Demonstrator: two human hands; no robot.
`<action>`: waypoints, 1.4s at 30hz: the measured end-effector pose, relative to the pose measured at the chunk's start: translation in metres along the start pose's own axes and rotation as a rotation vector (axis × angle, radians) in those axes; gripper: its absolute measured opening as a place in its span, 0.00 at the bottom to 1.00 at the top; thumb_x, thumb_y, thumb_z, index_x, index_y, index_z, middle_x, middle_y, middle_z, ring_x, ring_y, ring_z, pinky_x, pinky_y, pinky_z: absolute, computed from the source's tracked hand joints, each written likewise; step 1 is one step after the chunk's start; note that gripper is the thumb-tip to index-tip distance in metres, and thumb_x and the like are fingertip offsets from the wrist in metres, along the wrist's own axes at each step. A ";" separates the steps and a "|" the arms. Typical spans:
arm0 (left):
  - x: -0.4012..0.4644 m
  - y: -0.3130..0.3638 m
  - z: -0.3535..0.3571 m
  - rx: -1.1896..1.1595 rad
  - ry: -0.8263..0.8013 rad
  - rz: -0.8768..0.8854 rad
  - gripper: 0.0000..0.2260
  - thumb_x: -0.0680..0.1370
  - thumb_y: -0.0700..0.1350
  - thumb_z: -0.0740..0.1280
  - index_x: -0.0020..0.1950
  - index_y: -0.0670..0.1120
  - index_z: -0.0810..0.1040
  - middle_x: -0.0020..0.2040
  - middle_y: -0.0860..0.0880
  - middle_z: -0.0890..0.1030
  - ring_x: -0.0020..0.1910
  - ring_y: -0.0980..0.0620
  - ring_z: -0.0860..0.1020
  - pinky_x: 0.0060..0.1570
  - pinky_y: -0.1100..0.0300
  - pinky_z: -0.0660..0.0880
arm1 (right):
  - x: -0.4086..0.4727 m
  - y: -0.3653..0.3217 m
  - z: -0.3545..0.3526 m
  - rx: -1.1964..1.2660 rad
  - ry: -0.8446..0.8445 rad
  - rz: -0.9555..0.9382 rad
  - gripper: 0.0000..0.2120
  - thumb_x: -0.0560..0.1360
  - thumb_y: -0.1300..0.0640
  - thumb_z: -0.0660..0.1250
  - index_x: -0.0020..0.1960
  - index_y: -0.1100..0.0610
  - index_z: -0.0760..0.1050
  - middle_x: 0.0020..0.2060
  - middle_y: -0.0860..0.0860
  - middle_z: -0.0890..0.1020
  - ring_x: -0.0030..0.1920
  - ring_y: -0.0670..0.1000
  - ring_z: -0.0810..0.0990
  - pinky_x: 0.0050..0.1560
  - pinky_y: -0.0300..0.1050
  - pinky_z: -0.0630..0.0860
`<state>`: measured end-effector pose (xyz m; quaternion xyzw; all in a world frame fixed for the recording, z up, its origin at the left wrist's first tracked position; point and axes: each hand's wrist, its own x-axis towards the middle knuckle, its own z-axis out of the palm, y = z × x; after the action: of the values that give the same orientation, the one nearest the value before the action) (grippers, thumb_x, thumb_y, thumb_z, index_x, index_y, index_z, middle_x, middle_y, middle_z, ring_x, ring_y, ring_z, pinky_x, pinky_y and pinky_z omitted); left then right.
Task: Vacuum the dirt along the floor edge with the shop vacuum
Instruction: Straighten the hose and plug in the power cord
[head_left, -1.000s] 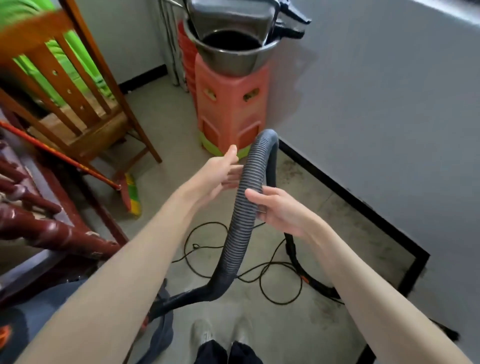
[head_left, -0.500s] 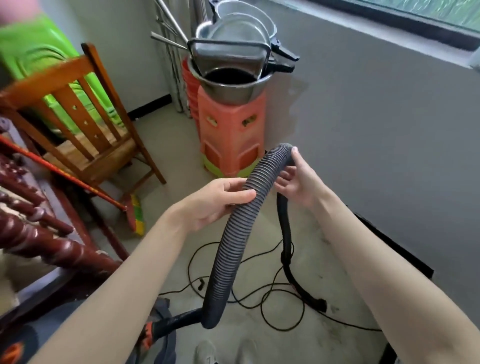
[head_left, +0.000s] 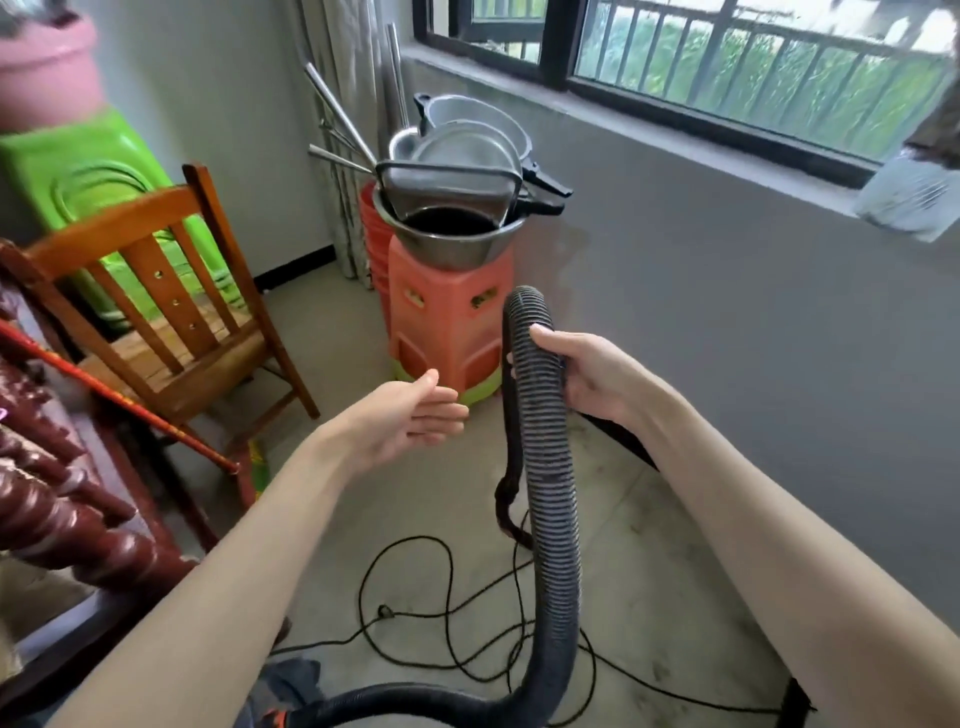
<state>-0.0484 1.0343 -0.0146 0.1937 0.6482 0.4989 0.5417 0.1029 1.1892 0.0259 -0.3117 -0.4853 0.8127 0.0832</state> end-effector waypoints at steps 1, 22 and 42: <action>0.005 0.010 0.007 -0.025 0.021 -0.008 0.24 0.83 0.53 0.53 0.66 0.35 0.71 0.51 0.44 0.82 0.50 0.48 0.81 0.45 0.59 0.75 | -0.009 0.001 0.001 -0.060 -0.050 -0.014 0.09 0.79 0.59 0.61 0.54 0.64 0.73 0.45 0.56 0.78 0.43 0.52 0.78 0.45 0.43 0.79; -0.027 -0.037 0.063 -0.095 -0.126 0.146 0.30 0.66 0.43 0.76 0.65 0.44 0.68 0.55 0.48 0.81 0.55 0.51 0.80 0.59 0.56 0.74 | 0.014 0.022 -0.009 -0.406 0.165 0.146 0.23 0.78 0.41 0.62 0.54 0.62 0.74 0.41 0.54 0.81 0.36 0.49 0.80 0.43 0.43 0.80; -0.007 -0.060 -0.031 -0.858 0.131 -0.144 0.38 0.80 0.63 0.52 0.75 0.33 0.50 0.71 0.36 0.67 0.70 0.42 0.68 0.65 0.51 0.67 | -0.037 0.024 0.021 -0.440 -0.269 0.083 0.13 0.71 0.57 0.71 0.54 0.56 0.82 0.40 0.52 0.82 0.36 0.47 0.80 0.35 0.39 0.76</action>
<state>-0.0563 0.9899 -0.0646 -0.1266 0.4273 0.6952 0.5640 0.1238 1.1455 0.0281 -0.2310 -0.6439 0.7244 -0.0852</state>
